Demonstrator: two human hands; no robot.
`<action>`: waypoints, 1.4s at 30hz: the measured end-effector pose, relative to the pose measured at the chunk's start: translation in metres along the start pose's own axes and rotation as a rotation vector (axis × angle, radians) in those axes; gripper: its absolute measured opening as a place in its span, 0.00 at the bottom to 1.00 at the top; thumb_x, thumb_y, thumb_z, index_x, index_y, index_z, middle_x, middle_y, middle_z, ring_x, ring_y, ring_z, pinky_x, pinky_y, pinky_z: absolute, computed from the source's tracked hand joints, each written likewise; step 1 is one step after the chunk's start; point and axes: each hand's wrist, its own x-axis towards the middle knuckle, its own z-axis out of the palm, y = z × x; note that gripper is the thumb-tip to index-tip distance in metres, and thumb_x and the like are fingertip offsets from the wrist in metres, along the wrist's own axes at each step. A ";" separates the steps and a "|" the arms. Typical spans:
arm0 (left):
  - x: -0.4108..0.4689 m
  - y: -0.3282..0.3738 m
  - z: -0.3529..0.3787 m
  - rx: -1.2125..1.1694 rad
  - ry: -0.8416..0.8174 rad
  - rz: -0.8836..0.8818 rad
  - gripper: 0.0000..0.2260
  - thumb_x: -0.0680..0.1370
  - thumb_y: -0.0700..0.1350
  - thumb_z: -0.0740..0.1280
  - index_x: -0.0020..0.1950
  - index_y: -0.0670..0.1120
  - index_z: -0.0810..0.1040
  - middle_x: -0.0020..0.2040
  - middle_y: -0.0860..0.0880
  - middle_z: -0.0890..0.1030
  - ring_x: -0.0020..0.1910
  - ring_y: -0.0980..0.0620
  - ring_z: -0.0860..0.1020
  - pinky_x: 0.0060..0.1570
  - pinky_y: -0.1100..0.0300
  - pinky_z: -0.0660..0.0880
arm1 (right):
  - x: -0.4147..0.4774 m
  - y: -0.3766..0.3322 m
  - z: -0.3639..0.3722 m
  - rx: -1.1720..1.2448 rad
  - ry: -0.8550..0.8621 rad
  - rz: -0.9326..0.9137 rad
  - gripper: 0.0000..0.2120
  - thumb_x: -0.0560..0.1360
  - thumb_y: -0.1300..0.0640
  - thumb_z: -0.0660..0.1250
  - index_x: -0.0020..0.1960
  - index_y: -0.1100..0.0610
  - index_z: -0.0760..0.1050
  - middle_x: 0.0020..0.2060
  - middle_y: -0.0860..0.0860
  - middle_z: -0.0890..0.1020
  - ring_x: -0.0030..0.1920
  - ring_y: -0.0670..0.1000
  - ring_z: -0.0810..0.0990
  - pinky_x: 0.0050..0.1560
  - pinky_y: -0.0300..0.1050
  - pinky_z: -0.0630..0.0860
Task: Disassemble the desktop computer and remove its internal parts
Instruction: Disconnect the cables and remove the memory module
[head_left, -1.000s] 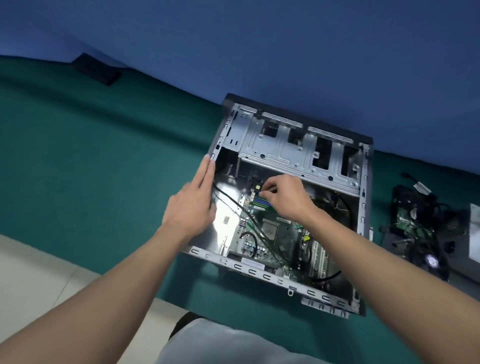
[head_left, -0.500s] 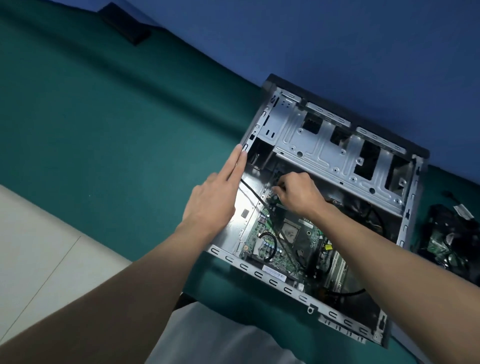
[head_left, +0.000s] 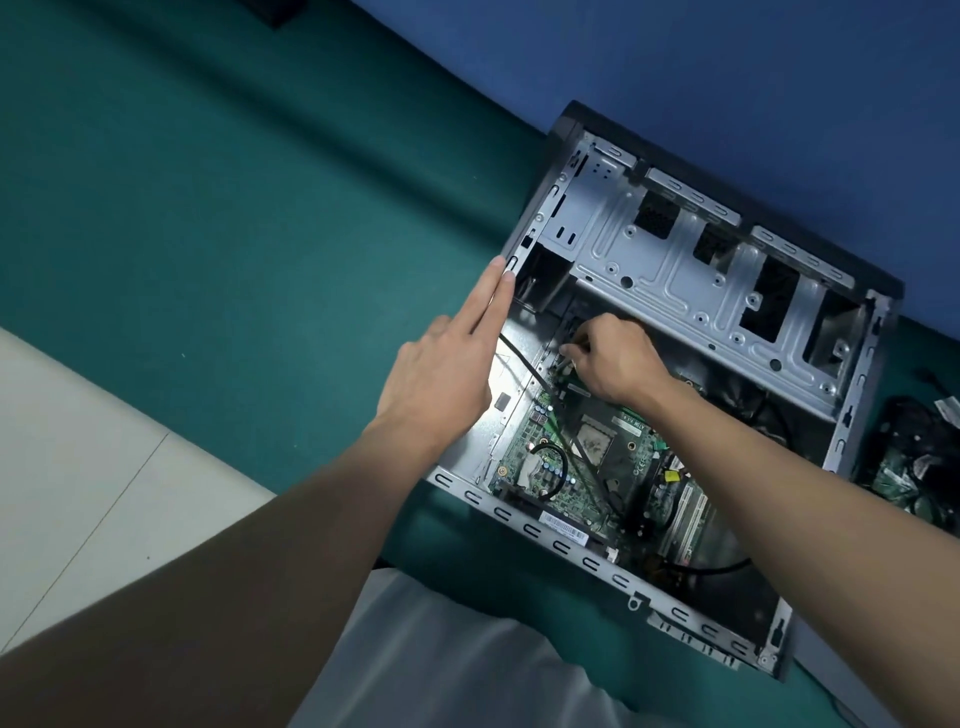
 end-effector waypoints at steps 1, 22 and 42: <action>0.000 0.000 0.000 -0.001 0.002 0.001 0.44 0.74 0.34 0.66 0.79 0.51 0.41 0.77 0.61 0.33 0.46 0.47 0.72 0.40 0.49 0.78 | -0.001 -0.001 0.000 -0.006 0.003 -0.001 0.10 0.79 0.52 0.64 0.46 0.59 0.76 0.35 0.51 0.78 0.34 0.48 0.76 0.34 0.43 0.71; 0.000 0.000 0.001 -0.023 0.025 0.002 0.41 0.76 0.40 0.66 0.80 0.51 0.42 0.78 0.61 0.35 0.46 0.46 0.72 0.37 0.51 0.71 | 0.006 -0.012 -0.019 -0.276 -0.260 -0.083 0.08 0.76 0.65 0.56 0.39 0.59 0.66 0.34 0.53 0.71 0.33 0.50 0.68 0.32 0.45 0.66; -0.001 0.003 0.000 -0.008 0.023 0.000 0.40 0.75 0.39 0.65 0.80 0.50 0.43 0.78 0.61 0.36 0.46 0.46 0.73 0.36 0.51 0.70 | 0.007 -0.020 -0.018 -0.363 -0.291 -0.086 0.08 0.79 0.58 0.58 0.44 0.60 0.63 0.38 0.54 0.70 0.37 0.53 0.71 0.39 0.45 0.66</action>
